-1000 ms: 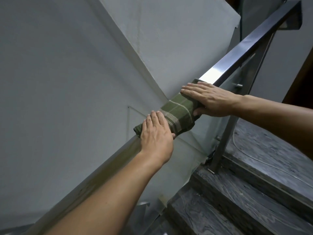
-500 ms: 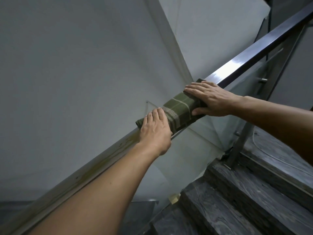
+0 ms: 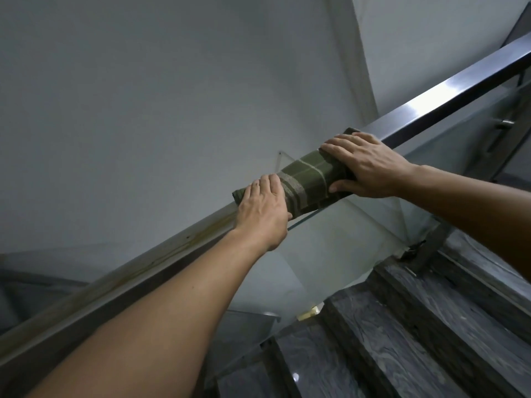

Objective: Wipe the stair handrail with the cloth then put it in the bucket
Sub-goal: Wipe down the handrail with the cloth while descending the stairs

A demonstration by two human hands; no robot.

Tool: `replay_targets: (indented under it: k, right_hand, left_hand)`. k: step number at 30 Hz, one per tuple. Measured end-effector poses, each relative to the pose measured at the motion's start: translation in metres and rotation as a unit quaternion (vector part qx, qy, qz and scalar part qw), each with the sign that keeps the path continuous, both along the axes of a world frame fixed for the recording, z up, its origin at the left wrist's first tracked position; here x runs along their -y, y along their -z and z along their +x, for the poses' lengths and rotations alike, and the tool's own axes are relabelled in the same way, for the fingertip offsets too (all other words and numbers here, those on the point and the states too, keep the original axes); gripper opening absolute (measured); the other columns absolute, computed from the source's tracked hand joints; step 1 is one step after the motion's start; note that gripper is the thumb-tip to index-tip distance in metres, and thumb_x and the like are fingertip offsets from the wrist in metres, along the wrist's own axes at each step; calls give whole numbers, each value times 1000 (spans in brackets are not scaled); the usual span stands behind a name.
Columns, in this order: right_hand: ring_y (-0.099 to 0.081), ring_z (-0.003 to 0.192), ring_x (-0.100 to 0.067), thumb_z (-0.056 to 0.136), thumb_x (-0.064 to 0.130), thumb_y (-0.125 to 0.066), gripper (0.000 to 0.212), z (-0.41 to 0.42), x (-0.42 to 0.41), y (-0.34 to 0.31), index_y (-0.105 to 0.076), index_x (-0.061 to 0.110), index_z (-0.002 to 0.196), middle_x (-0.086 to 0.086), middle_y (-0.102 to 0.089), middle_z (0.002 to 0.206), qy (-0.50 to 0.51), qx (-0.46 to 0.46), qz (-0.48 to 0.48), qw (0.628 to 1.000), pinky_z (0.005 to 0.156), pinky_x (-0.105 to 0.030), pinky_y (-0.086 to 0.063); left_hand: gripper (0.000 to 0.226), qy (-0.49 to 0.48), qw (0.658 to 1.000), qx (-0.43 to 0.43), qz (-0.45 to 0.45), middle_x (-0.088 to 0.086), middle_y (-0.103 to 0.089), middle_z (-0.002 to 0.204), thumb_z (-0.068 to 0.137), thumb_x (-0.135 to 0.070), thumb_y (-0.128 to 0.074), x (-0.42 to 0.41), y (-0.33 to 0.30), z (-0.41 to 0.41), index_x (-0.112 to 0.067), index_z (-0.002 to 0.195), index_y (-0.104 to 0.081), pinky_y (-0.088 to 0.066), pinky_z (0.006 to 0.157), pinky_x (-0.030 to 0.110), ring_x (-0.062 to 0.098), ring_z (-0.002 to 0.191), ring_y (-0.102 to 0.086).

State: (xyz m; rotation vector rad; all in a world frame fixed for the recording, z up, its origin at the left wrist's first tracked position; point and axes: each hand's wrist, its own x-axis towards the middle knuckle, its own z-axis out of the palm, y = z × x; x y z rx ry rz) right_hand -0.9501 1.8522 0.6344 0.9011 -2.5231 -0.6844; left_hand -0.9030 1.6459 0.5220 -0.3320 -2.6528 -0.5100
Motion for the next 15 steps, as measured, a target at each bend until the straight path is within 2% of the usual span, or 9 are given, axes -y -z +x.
replay_targets:
  k: [3, 6, 15]
  right_hand:
    - [-47, 128, -33, 80, 72, -36, 83, 9, 22, 13, -36, 14, 139, -13, -52, 137, -11, 1, 6, 1000, 110, -51, -32]
    - [-48, 126, -32, 80, 74, -37, 84, 14, 44, 29, -36, 13, 139, -12, -51, 136, -12, 1, 20, 1000, 110, -50, -35]
    - [-48, 124, -34, 77, 73, -38, 88, 39, 120, 75, -36, 9, 139, -16, -51, 136, -17, 10, 37, 999, 110, -47, -34]
  left_hand:
    - [78, -14, 1000, 5, 4, 19, -32, 147, 88, -35, -59, 19, 13, 9, -1, 144, -15, -25, 117, 41, 33, 136, -31]
    - [80, -28, 999, 16, 4, 18, -30, 150, 87, -34, -60, 39, 29, 18, -2, 145, -15, -23, 118, 41, 32, 139, -29]
    - [77, -67, 997, 43, 21, 14, -33, 146, 85, -29, -65, 107, 77, 50, -7, 143, -18, -22, 117, 39, 29, 137, -31]
